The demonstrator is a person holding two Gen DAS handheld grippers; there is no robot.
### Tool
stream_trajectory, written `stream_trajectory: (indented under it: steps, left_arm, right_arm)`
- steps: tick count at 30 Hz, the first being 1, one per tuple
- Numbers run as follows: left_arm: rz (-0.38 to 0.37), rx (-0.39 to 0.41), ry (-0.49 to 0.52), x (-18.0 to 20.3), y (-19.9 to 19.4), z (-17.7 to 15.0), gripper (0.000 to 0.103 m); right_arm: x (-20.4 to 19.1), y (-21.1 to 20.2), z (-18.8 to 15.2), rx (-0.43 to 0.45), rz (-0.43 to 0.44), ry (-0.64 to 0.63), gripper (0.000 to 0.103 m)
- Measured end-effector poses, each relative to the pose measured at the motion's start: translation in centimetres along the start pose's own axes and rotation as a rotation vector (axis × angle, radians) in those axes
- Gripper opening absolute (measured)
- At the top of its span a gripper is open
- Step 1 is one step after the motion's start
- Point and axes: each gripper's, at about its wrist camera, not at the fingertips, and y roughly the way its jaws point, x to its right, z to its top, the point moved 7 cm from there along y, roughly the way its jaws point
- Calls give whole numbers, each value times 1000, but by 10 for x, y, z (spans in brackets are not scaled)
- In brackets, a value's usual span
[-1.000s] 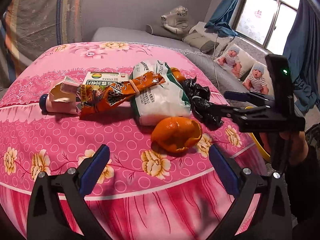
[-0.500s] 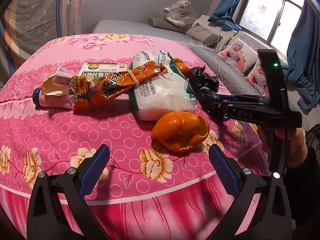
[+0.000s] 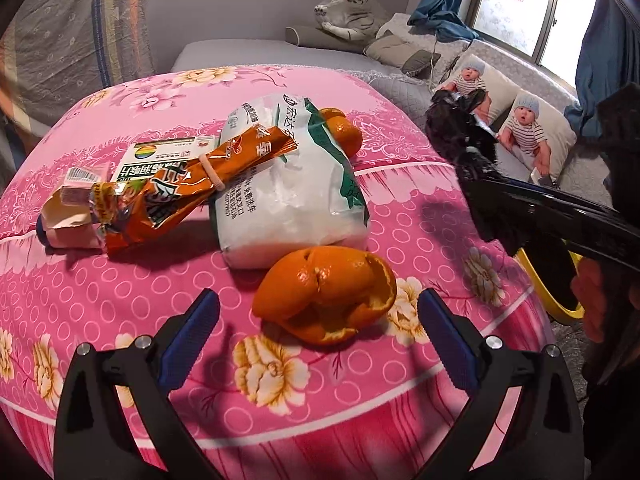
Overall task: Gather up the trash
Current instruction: 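Grasp the second black plastic bag with the right gripper, then grasp the orange peel with the left gripper while the right holds the black bag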
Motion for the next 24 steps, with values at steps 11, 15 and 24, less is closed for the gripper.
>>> stream_trajectory:
  steps: [11, 15, 24]
  left_arm:
    - [16, -41, -64, -12, 32, 8, 88]
    - [50, -33, -54, -12, 33, 6, 62]
    - [8, 26, -102, -15, -4, 1, 39]
  right_arm:
    - [0, -13, -5, 29, 47, 46, 29]
    - [1, -18, -6, 35, 50, 65, 29]
    - [-4, -47, -4, 97, 41, 78, 29]
